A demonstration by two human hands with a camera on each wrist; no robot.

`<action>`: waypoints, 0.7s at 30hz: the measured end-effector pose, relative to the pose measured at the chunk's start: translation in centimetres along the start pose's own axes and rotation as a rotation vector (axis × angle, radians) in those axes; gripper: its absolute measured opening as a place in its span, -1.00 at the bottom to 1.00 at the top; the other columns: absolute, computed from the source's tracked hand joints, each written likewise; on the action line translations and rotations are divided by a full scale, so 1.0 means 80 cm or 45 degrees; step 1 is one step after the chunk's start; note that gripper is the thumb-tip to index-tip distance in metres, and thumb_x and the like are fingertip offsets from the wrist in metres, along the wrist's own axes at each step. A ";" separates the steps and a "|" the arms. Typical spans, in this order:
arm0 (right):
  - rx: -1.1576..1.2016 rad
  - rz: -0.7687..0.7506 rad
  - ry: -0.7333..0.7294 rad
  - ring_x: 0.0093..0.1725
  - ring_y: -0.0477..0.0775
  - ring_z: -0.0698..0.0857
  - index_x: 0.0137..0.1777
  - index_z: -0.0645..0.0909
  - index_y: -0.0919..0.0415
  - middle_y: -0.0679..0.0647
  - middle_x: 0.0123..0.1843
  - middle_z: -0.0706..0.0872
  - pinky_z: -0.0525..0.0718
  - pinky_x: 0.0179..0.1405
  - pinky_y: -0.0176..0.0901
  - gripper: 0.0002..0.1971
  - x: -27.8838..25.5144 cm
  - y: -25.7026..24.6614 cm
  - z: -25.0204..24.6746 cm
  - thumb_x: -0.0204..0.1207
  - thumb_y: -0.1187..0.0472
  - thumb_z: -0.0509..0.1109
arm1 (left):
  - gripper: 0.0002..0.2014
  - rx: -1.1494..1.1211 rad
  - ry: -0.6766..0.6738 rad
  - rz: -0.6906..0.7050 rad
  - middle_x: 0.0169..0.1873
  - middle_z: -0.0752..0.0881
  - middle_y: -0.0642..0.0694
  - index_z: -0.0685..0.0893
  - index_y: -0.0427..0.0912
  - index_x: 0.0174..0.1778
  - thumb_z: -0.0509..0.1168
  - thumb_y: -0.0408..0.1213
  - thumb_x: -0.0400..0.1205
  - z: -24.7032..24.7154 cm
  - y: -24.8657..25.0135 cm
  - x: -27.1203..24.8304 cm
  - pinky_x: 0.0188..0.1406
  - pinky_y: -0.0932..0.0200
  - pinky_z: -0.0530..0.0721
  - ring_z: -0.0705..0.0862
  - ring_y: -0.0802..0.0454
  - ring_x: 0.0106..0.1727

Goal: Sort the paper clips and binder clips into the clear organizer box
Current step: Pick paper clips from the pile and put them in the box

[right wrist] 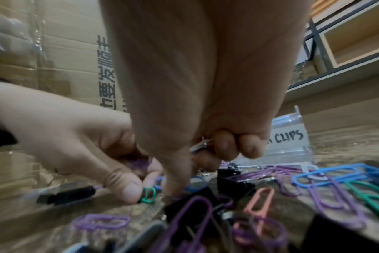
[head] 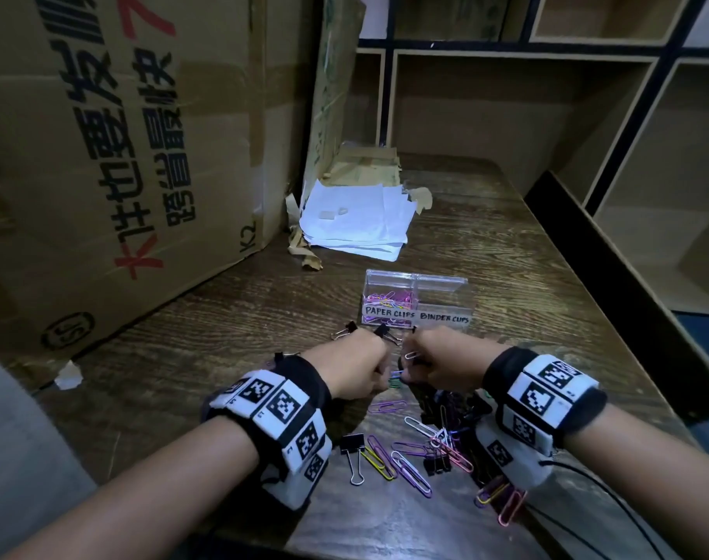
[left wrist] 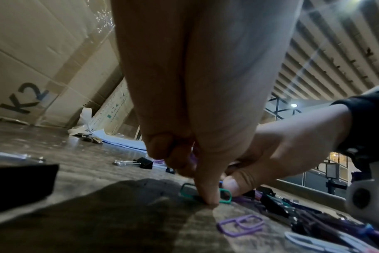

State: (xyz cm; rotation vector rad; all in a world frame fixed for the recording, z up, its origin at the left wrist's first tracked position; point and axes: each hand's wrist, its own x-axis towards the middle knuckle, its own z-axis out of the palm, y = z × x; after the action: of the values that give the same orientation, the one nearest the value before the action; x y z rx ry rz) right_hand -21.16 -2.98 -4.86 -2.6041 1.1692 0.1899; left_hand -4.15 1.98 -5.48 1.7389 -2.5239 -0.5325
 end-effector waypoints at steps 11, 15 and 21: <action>0.474 0.086 0.490 -0.20 0.01 0.59 0.20 0.48 0.13 0.02 -0.18 0.69 0.47 -0.18 -0.20 -0.86 0.026 0.009 -0.058 0.69 0.19 0.23 | -0.90 -0.260 0.306 -0.192 -0.11 0.62 -0.04 0.46 -0.11 0.03 0.12 -0.39 0.70 -0.073 -0.012 0.033 -0.18 0.15 0.47 0.61 -0.03 -0.07; 0.339 0.211 0.261 0.03 0.06 0.64 0.40 0.49 0.17 0.09 0.10 0.71 0.55 -0.06 -0.19 -0.63 0.054 0.011 -0.080 0.59 0.32 0.23 | -0.86 -0.257 0.378 -0.258 0.05 0.68 -0.18 0.54 -0.21 0.10 0.10 -0.38 0.71 -0.096 -0.012 0.056 -0.16 0.16 0.48 0.63 -0.08 0.00; 0.336 0.144 0.351 0.25 0.11 0.66 0.43 0.56 0.12 0.11 0.30 0.69 0.65 0.28 0.03 -0.51 0.058 0.022 -0.088 0.48 0.36 0.33 | -0.82 -0.444 0.372 -0.249 0.03 0.60 -0.19 0.54 -0.23 0.11 0.18 -0.45 0.61 -0.097 -0.005 0.085 -0.42 0.25 0.45 0.59 0.02 -0.20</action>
State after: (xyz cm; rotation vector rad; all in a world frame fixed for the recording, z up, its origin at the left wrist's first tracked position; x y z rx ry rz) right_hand -19.35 -9.52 0.44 -2.3846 1.3307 -0.2916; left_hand -4.65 -6.34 0.56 1.7839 -1.9459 -0.6293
